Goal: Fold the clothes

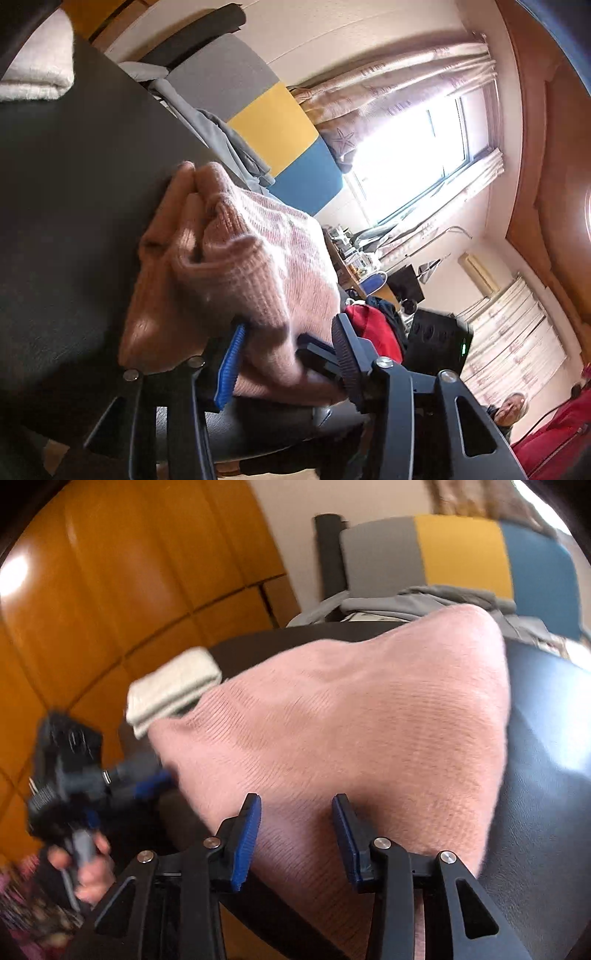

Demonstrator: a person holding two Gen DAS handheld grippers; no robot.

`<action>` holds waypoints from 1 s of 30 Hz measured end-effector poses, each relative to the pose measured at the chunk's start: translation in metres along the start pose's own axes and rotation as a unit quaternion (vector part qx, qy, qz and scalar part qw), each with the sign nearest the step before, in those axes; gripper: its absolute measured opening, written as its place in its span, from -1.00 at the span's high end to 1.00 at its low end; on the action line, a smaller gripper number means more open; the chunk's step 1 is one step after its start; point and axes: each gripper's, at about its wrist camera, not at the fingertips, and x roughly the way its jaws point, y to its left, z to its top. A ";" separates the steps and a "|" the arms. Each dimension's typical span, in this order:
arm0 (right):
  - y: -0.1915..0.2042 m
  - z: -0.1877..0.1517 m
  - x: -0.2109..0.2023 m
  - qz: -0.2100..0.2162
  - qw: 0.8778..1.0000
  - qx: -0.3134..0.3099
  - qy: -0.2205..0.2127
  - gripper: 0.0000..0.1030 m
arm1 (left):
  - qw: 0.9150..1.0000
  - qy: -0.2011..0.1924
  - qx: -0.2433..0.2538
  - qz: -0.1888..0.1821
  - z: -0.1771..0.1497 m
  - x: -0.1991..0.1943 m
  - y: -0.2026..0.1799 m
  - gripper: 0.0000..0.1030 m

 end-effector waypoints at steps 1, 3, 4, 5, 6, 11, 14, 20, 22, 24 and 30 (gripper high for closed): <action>0.002 -0.001 0.000 -0.005 1.000 -0.015 0.001 0.20 | 1.000 -0.005 -0.011 0.014 0.003 0.003 0.003 0.06; 0.006 -0.004 0.003 -0.019 0.999 -0.041 0.004 0.20 | 0.998 -0.015 -0.036 0.040 0.012 0.011 0.014 0.06; 0.007 -0.005 0.003 -0.023 0.999 -0.048 0.004 0.20 | 0.997 -0.020 -0.053 0.057 0.018 0.016 0.021 0.06; 0.006 -0.005 0.004 -0.023 0.998 -0.050 0.004 0.20 | 0.994 -0.026 -0.074 0.071 0.024 0.018 0.025 0.05; 0.005 -0.005 0.004 -0.023 0.999 -0.049 0.004 0.20 | 0.993 -0.029 -0.081 0.080 0.029 0.020 0.029 0.07; -0.006 -0.005 0.005 -0.040 0.998 -0.038 0.011 0.20 | 0.994 -0.039 -0.054 0.084 0.049 0.020 0.009 0.77; -0.016 -0.005 0.002 -0.046 0.999 -0.021 0.011 0.20 | 0.993 -0.030 -0.015 0.116 0.044 0.015 -0.004 0.78; -0.023 -0.007 0.000 -0.038 0.999 -0.013 0.013 0.20 | 0.986 -0.010 -0.048 0.160 0.012 0.007 0.037 0.76; -0.026 -0.006 -0.006 -0.031 0.999 -0.004 0.007 0.20 | 0.987 -0.014 -0.034 0.154 0.005 0.001 0.036 0.75; -0.030 -0.005 -0.012 -0.023 1.000 0.004 0.001 0.20 | 0.987 -0.016 -0.022 0.158 0.006 0.005 0.035 0.74; -0.061 0.003 -0.056 -0.063 0.996 0.054 -0.031 0.20 | 0.989 -0.036 -0.025 0.140 0.006 0.005 0.046 0.73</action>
